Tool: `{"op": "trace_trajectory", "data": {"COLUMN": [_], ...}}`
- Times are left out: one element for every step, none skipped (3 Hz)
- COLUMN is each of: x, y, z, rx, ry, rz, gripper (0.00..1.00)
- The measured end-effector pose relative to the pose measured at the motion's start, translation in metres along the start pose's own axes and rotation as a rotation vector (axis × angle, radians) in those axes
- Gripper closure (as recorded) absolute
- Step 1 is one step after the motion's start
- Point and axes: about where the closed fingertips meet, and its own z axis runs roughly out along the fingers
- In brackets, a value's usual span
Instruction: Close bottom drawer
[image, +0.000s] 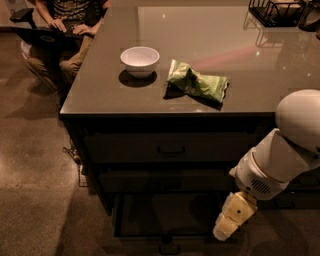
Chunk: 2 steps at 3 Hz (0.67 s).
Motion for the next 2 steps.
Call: {"op": "trace_trajectory", "data": {"x": [0.019, 0.043], "y": [-0.003, -0.005], "z": [0.069, 0.148], "rx": [-0.078, -0.147], "ry": [0.033, 0.034], "rz": [0.076, 0.156], "gripper": [0.00, 0.00]}}
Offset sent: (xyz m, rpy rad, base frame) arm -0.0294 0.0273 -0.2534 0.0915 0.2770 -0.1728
